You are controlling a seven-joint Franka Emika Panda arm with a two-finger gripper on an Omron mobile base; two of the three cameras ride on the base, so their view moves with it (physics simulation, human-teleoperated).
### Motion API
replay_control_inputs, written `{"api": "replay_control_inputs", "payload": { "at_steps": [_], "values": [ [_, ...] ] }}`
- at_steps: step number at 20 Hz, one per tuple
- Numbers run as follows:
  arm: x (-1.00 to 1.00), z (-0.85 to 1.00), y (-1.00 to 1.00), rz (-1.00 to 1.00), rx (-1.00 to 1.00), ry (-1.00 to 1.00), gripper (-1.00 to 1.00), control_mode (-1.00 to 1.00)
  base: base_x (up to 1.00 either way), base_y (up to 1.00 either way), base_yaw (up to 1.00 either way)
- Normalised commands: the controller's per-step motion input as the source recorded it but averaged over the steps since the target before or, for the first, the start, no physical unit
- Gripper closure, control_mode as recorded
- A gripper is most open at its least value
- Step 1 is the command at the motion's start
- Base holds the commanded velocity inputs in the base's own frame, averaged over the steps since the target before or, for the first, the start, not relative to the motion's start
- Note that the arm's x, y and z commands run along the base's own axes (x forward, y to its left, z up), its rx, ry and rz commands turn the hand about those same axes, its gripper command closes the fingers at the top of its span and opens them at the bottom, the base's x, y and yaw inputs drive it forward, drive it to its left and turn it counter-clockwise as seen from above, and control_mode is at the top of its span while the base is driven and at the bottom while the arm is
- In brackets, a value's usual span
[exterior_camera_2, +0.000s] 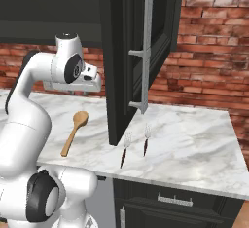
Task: Organize the utensils by type. Pick up the wooden spoons from the counter and place them in the open cabinet. Then pick up the metallic utensils from the counter and place them in the open drawer.
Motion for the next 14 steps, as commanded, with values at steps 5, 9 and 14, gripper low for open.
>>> {"api": "replay_control_inputs", "payload": {
  "at_steps": [5,9,14],
  "values": [
    [-0.13,-0.05,0.01,0.0,0.0,-0.01,-1.0,-1.0,0.0,0.0,0.0],
    [-0.23,-0.26,0.2,0.0,0.0,0.07,-1.0,-1.0,0.0,0.0,0.0],
    [-0.12,-0.38,0.38,0.0,0.0,0.07,-1.0,-1.0,0.0,0.0,0.0]
  ]
}}
